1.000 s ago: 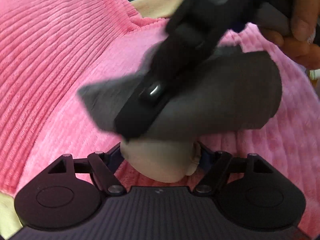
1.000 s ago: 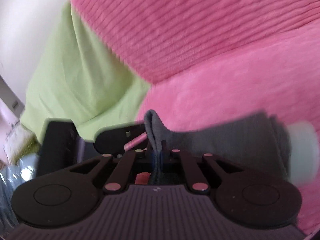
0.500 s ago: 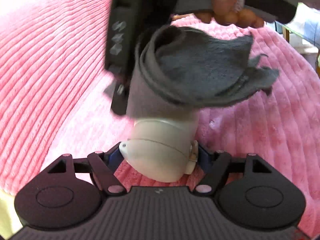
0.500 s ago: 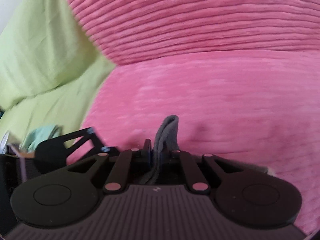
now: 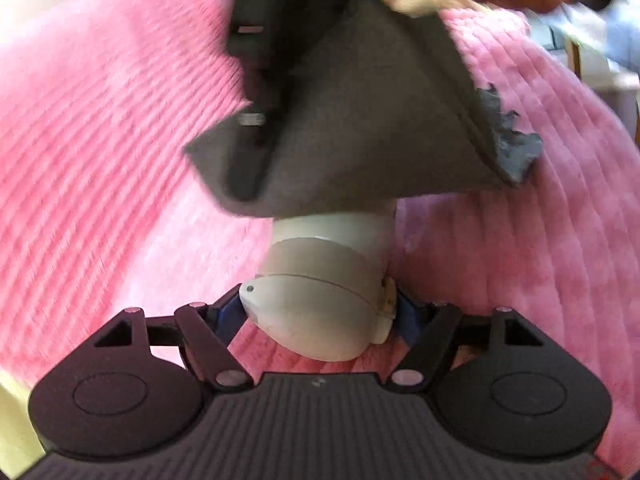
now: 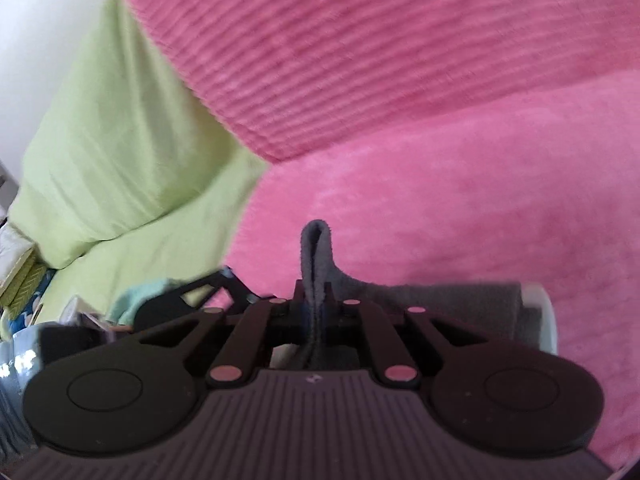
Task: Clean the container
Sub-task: 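Wrap the cloth around the bottle body and rub it with the right gripper, then wipe the cloth along the bottle body toward the lid with the right gripper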
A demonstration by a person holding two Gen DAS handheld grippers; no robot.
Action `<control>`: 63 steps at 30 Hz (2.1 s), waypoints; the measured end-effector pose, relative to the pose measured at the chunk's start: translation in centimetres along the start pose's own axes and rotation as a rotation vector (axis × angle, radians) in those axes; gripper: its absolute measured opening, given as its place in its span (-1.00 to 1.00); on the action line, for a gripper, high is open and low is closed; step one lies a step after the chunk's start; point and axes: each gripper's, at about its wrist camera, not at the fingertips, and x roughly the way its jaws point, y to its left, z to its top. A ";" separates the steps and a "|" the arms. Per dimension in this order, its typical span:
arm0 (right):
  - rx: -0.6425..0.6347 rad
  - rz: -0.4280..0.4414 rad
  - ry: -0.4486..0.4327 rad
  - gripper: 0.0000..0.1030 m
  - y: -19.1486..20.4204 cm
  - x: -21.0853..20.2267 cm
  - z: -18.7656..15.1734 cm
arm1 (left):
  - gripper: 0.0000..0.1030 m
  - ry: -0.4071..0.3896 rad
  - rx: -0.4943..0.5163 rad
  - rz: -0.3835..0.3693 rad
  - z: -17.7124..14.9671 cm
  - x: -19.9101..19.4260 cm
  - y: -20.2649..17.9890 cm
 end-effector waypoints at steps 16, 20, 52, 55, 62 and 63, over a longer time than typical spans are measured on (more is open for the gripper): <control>0.153 0.041 -0.049 -0.95 -1.9 -2.6 -3.7 | 0.29 -0.052 -0.211 -0.225 -0.7 -0.5 2.9; 0.077 0.057 -0.082 -0.90 0.6 -3.2 -4.0 | 0.28 -0.061 0.028 -0.040 -0.2 -3.0 -2.1; 0.147 -0.075 -0.245 -0.94 -3.9 -4.8 -4.5 | 0.33 -0.031 -0.062 -0.200 -0.6 -3.6 0.1; 0.149 -0.072 -0.245 -0.94 -3.8 -5.0 -4.7 | 0.26 -0.022 -0.059 -0.205 0.6 -1.7 0.5; 0.116 -0.045 -0.203 -0.90 -2.2 -5.2 -4.4 | 0.26 -0.017 -0.042 -0.177 1.6 0.3 0.7; 0.101 -0.029 -0.194 -0.90 -1.7 -5.2 -4.3 | 0.26 -0.015 -0.044 -0.163 1.6 0.2 0.5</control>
